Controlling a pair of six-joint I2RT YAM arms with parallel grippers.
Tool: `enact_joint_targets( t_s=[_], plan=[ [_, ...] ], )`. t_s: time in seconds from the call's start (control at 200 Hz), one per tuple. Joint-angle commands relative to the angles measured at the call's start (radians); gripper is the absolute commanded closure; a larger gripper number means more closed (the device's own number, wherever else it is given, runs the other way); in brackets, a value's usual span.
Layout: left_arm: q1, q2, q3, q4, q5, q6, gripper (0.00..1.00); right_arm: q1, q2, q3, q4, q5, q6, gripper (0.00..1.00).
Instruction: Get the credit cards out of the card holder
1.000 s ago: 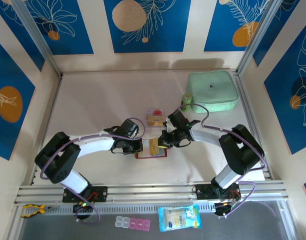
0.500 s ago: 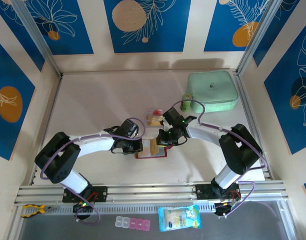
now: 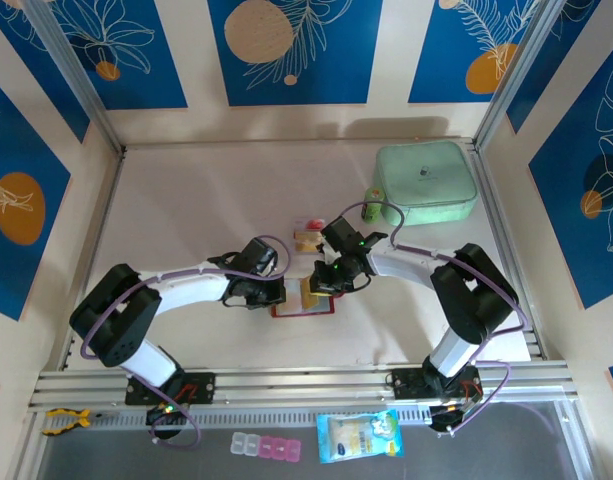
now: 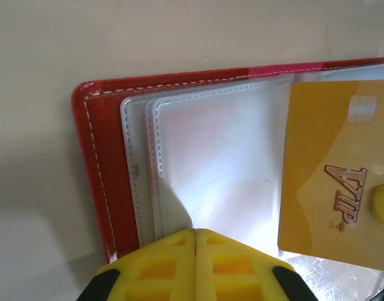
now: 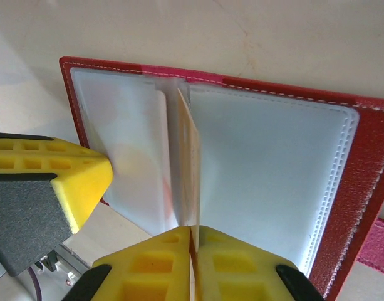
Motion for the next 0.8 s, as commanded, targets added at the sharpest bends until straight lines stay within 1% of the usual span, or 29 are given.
enact_joint_targets(
  t_s=[0.0,0.215,0.37,0.455,0.52,0.66,0.795],
  plan=[
    [-0.004,0.001,-0.001,-0.030,-0.016,0.013,0.99,0.004,-0.016,0.017,-0.019,0.011,0.007,0.91],
    [-0.003,-0.008,0.008,-0.039,-0.021,0.016,0.99,-0.012,-0.061,0.037,-0.075,0.027,-0.042,0.92],
    [-0.004,-0.013,0.015,-0.046,-0.025,0.018,0.98,-0.038,-0.087,0.064,-0.123,0.017,-0.149,0.93],
    [-0.004,-0.018,0.016,-0.046,-0.028,0.018,0.97,-0.061,-0.097,0.079,-0.137,-0.031,-0.264,0.94],
    [-0.004,-0.022,0.020,-0.047,-0.030,0.018,0.96,-0.071,-0.092,0.115,-0.184,-0.035,-0.368,0.95],
    [-0.004,-0.027,0.022,-0.041,-0.027,0.017,0.95,-0.085,-0.066,0.181,-0.266,0.015,-0.612,0.98],
    [-0.004,-0.035,0.021,-0.041,-0.024,0.017,0.95,-0.109,-0.037,0.258,-0.323,0.102,-0.811,0.98]
  ],
)
